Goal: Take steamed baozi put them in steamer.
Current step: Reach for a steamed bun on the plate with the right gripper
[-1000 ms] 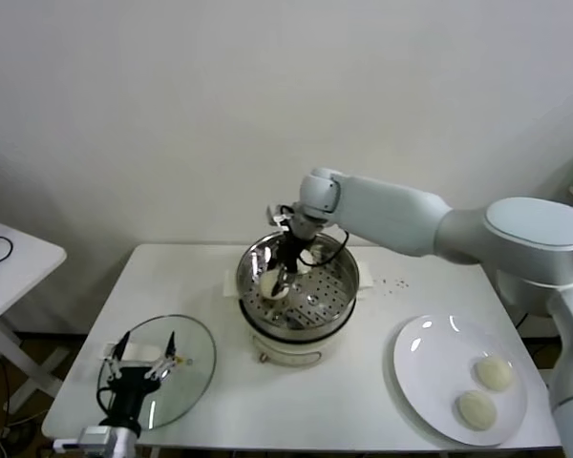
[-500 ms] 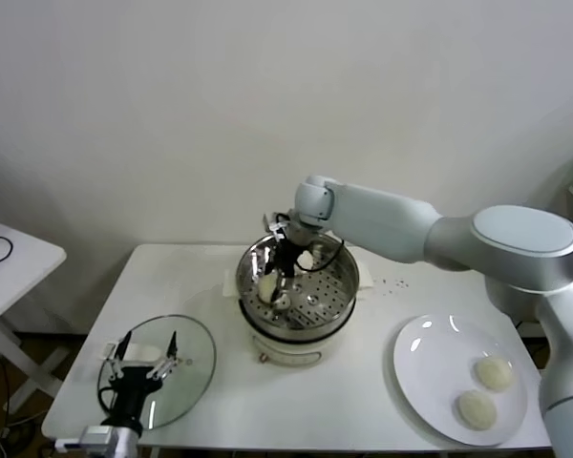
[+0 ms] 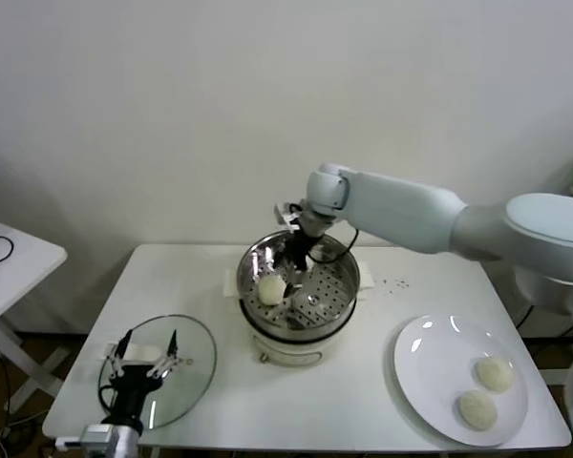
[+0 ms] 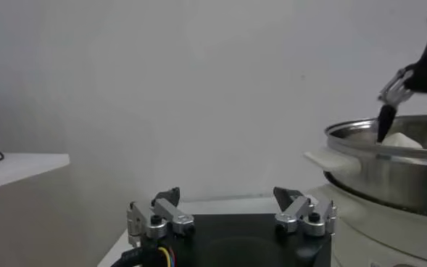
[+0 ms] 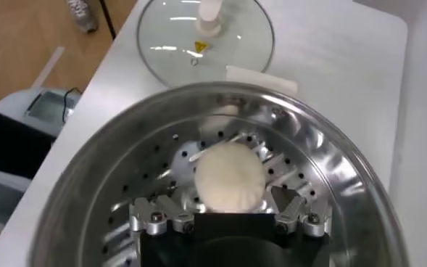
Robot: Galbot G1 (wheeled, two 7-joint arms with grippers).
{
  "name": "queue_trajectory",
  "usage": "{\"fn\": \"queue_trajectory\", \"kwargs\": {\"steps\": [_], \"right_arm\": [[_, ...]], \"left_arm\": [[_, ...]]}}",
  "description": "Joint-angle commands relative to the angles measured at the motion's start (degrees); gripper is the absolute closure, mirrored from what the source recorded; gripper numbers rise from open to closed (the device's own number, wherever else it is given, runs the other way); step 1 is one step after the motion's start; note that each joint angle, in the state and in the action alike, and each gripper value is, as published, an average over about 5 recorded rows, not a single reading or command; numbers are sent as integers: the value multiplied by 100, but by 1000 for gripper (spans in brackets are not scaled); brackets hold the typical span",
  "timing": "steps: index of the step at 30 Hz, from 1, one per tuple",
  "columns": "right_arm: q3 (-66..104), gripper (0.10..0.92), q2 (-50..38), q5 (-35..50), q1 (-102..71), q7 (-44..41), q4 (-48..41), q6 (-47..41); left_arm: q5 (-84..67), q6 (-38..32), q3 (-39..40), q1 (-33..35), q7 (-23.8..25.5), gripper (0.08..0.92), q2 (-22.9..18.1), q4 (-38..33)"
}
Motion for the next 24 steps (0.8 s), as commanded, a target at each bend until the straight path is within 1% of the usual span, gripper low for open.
{"fn": "queue_trajectory", "kwargs": {"steps": [1, 6, 11, 14, 17, 24], "right_arm": [[-420, 203, -1785, -257, 1376, -533, 1403, 571], [-501, 203, -3000, -736, 1532, -773, 2307, 818], [-341, 203, -4265, -1455, 1085, -861, 2969, 1000], [-153, 203, -4960, -2052, 562, -859, 3189, 1198], [-104, 203, -5439, -2501, 191, -760, 3305, 1303], [957, 203, -6131, -2932, -1350, -508, 3284, 1274]], "left_arm": [[0, 19, -1, -3, -5, 177, 4, -14], [2, 39, -4, -11, -12, 177, 4, -39], [-4, 19, 0, -8, -17, 177, 27, 11], [-33, 16, -7, 46, -12, 177, 49, -23], [-62, 20, 3, 134, 13, 177, 71, -117], [-28, 6, 98, 262, 46, 177, 27, -250]]}}
